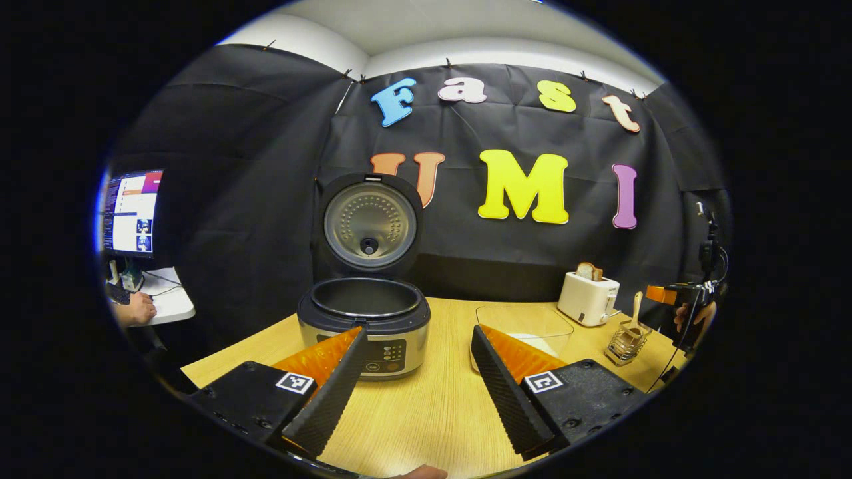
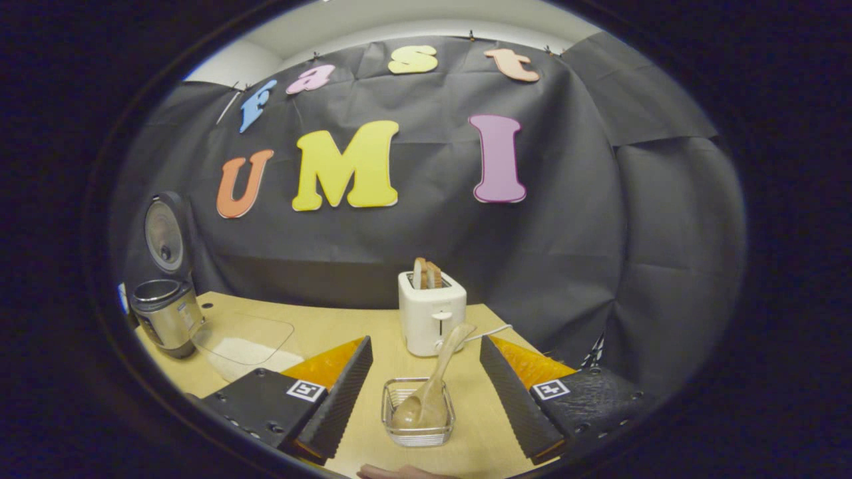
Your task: Close the left gripper, press the button to open the rice cooker; take a wooden spoon from the chopstick holder with the right hand, scoop a spoonful of rice and pour it into the rice cooker, then put the wooden spoon back into the chopstick holder.
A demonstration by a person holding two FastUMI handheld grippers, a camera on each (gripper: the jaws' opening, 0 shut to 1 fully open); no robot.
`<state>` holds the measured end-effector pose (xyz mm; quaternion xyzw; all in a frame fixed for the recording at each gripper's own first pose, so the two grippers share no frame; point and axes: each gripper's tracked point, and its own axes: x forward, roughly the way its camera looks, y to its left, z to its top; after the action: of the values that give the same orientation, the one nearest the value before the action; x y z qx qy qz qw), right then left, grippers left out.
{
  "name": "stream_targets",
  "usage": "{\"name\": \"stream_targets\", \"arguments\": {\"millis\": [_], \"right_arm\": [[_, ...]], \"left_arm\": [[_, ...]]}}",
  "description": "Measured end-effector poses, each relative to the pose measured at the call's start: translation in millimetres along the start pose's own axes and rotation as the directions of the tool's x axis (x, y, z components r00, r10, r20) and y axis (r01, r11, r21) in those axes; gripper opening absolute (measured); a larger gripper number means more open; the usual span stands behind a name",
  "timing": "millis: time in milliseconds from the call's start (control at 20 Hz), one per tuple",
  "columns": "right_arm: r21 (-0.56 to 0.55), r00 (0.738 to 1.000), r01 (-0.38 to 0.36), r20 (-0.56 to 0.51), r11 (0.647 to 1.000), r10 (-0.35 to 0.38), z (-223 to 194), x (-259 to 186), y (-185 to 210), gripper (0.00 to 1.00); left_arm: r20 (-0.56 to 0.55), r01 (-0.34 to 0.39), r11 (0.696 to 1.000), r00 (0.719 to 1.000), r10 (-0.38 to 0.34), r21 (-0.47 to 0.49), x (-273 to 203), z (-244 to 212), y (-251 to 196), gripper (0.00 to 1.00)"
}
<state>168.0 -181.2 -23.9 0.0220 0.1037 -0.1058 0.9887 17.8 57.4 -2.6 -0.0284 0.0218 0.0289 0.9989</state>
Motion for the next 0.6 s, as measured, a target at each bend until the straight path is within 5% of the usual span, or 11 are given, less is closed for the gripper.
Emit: {"name": "stream_targets", "arguments": {"millis": [500, 600], "right_arm": [[0.054, 0.963, 0.005, -0.270, 0.999, 0.010, -43, 108, -12, 0.94], [0.053, 0.951, 0.000, -0.309, 0.999, 0.016, -52, 119, -10, 0.82]], "left_arm": [[-0.048, -0.022, 0.999, 0.999, 0.024, 0.035, 11, -18, 3, 0.99], [-0.056, -0.029, 0.999, 0.998, 0.032, 0.045, 8, -17, 5, 0.99]]}}
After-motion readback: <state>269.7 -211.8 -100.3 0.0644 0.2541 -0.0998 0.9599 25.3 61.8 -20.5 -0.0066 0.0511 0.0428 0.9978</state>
